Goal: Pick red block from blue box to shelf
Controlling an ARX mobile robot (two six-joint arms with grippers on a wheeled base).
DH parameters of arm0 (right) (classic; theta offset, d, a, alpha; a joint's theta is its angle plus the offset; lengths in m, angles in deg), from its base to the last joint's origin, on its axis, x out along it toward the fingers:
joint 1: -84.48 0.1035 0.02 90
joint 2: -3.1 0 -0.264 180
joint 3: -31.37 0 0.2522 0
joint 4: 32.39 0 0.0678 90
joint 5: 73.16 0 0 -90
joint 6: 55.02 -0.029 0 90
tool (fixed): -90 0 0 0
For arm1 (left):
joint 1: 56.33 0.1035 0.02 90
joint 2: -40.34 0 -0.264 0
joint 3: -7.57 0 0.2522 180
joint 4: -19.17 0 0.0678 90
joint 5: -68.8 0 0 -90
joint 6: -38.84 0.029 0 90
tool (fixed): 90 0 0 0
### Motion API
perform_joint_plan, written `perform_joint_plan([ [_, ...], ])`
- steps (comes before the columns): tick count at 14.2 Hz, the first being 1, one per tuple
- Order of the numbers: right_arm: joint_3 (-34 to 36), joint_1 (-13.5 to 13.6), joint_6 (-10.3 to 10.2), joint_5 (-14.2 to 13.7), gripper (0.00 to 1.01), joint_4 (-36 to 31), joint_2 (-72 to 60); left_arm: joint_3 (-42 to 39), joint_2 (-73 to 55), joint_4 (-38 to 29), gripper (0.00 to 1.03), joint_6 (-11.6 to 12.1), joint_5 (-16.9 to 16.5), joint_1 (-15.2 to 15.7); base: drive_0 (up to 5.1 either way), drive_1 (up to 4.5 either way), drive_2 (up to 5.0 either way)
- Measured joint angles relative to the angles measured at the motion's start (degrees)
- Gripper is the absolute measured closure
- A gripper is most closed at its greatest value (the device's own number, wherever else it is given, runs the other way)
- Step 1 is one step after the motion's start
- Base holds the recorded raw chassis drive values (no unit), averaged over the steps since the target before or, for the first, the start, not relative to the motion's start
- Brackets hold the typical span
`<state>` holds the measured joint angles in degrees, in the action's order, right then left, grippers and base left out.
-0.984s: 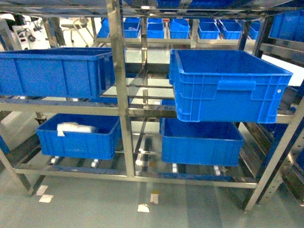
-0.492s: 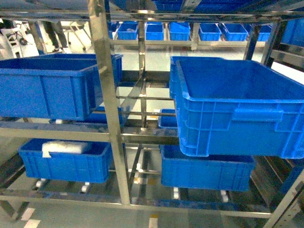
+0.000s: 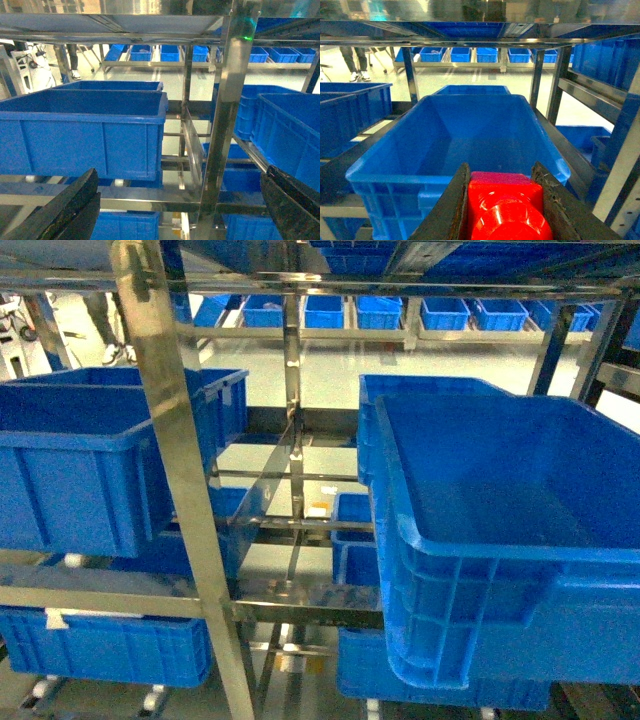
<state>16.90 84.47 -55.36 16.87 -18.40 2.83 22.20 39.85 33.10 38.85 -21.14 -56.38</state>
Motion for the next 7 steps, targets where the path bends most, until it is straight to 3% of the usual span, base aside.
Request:
perform_joint_plan([
  [1,0.0,0.0,0.0,0.0,0.73,0.1,0.0,0.0,0.0,0.0,0.05,0.0,0.0,0.0,0.1,3.95,-3.7],
  [7,0.0,0.0,0.0,0.0,0.73,0.0,0.0,0.0,0.0,0.0,0.05,0.0,0.0,0.0,0.0,0.0,0.0],
])
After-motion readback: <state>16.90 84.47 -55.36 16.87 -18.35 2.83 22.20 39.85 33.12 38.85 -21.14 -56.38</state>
